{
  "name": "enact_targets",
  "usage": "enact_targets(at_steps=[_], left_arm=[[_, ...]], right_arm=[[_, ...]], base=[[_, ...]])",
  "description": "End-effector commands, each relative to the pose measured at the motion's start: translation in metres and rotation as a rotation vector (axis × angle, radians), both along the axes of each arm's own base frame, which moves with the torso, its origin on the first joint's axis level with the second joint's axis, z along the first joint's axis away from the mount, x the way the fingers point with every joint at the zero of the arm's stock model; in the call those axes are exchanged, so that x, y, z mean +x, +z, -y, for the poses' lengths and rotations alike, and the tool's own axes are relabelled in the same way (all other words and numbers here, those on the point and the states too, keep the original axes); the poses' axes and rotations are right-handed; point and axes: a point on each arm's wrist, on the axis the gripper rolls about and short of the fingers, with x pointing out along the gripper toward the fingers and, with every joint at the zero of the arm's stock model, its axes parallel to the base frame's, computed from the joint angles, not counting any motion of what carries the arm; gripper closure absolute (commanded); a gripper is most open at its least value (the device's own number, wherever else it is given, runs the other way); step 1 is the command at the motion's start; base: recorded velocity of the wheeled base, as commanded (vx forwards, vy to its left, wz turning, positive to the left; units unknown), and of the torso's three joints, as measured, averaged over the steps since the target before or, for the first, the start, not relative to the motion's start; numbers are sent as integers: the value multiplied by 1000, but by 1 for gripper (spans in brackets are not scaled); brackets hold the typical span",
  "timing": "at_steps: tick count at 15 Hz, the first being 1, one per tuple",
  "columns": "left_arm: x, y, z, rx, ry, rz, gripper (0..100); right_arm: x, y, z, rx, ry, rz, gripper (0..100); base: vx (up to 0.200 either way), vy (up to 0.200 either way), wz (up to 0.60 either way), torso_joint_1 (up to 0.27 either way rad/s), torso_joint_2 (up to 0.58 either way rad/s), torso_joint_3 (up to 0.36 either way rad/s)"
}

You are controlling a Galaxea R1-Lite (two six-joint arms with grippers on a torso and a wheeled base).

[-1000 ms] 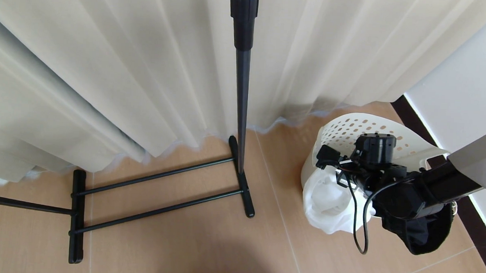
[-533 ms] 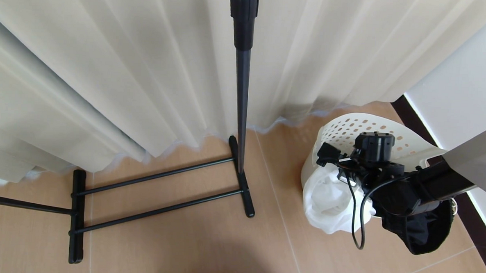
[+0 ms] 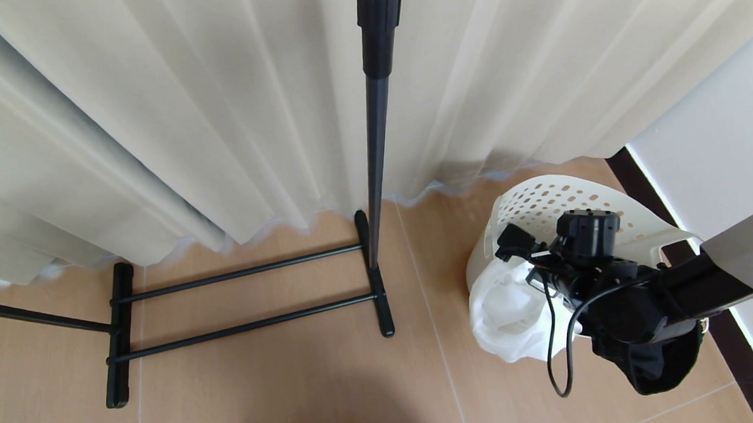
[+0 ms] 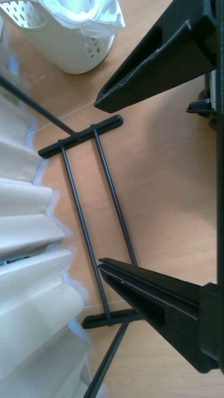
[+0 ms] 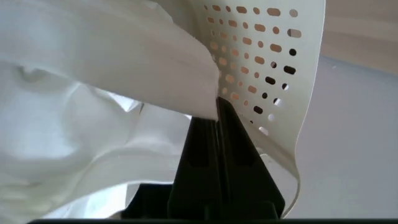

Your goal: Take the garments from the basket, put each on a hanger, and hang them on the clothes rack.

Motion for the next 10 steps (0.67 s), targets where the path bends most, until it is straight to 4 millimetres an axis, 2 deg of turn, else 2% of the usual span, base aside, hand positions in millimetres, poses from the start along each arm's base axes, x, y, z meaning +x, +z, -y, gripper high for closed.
enact_targets(at_steps=[1, 4, 5, 7, 10], left_arm=[[0, 0, 0, 0, -1, -1, 0], [0, 0, 0, 0, 1, -1, 0], [0, 0, 0, 0, -1, -1, 0], [0, 0, 0, -2, 1, -1, 0], [0, 0, 0, 2, -1, -1, 0]], right_arm=[[-42, 28, 2, 74, 1, 42, 100], [-107, 58, -1, 223, 27, 114, 100], [-121, 64, 1, 256, 32, 135, 100], [-169, 86, 5, 364, 71, 223, 100], [-215, 112, 8, 484, 160, 347, 100]], base=[[0, 0, 0, 0, 0, 0], [0, 0, 0, 0, 0, 0], [0, 0, 0, 0, 0, 0], [0, 0, 0, 0, 0, 0], [0, 0, 0, 0, 0, 0]])
